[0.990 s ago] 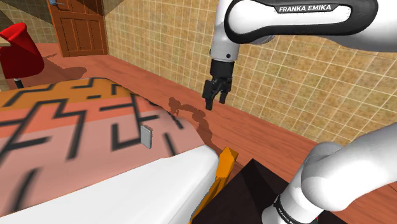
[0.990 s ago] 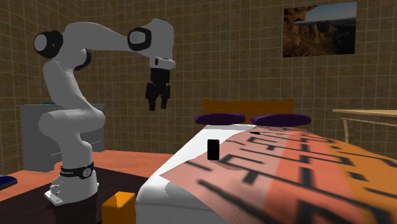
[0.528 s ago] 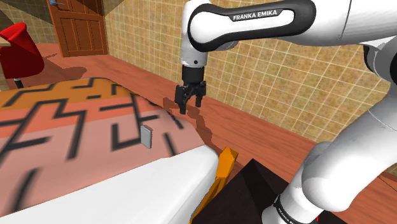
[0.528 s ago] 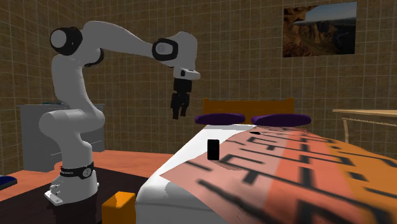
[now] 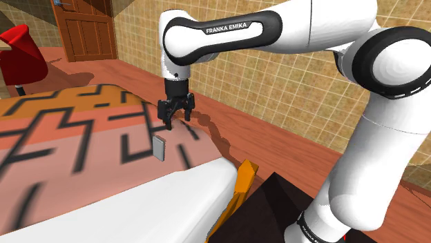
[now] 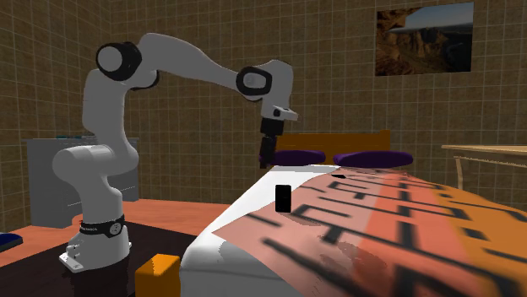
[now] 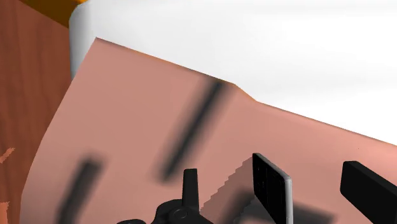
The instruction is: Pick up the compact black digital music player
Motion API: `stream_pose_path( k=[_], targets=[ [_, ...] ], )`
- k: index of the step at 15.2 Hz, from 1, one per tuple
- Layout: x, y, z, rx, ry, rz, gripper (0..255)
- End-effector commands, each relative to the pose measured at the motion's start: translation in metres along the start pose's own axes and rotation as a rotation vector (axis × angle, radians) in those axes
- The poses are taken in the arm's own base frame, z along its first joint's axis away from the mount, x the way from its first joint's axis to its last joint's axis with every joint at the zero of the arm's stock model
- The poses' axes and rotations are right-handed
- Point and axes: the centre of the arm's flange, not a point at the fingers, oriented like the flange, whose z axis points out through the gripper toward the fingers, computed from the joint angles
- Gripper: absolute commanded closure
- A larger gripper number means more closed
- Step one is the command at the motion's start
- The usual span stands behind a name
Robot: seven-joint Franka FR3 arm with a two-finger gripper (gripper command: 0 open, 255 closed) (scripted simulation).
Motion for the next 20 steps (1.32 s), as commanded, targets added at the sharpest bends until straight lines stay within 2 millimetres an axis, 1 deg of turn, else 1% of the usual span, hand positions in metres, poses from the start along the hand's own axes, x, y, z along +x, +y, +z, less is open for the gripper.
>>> stream_pose_path(
  k=[1, 5, 6, 13, 15, 16, 20],
  targets=[
    [0.024, -0.013, 0.008, -0.002, -0.008, -0.009, 0],
    [0.070, -0.040, 0.023, -0.008, -0.024, -0.028, 0],
    [0.076, -0.044, 0.025, -0.009, -0.026, -0.030, 0],
    [0.082, -0.043, 0.062, -0.009, -0.026, -0.030, 0],
    [0.082, -0.043, 0.065, -0.009, -0.026, -0.030, 0],
    [0.082, -0.043, 0.064, -0.008, -0.026, -0.030, 255],
    [0.082, -0.043, 0.064, -0.009, -0.026, -0.030, 255]
  ],
)
